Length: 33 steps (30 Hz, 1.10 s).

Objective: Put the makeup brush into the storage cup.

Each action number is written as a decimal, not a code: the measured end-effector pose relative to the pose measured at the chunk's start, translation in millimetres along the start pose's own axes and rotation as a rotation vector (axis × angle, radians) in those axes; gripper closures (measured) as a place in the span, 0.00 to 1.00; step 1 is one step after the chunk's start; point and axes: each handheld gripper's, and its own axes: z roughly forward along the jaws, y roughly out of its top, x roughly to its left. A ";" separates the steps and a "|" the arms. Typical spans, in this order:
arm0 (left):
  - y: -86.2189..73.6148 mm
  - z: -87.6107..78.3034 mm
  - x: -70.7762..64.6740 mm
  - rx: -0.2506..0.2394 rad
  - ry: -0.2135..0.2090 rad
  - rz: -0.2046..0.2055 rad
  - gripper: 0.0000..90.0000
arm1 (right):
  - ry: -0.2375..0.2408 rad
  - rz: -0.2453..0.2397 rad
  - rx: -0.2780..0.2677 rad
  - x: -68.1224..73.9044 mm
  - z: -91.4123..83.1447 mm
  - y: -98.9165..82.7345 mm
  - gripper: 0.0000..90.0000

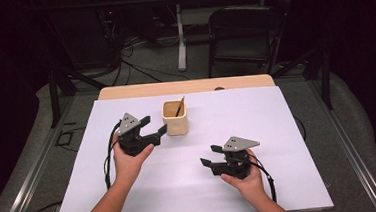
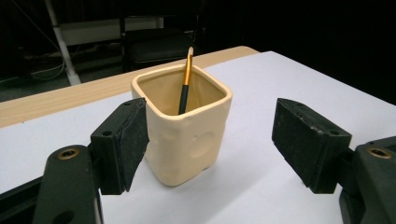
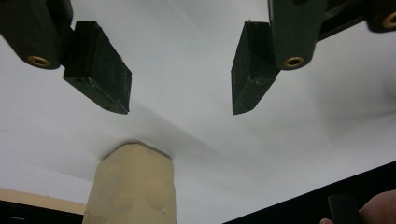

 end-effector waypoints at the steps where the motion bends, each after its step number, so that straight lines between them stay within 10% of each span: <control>1: -0.5 -0.6 -0.8 -0.001 -0.002 0.001 0.30 | 0.000 0.000 0.000 0.1 -0.1 0.0 0.42; 33: -30.6 -21.2 -13.2 0.039 -0.034 0.008 0.30 | -0.001 0.003 0.000 -0.2 0.4 -0.2 0.39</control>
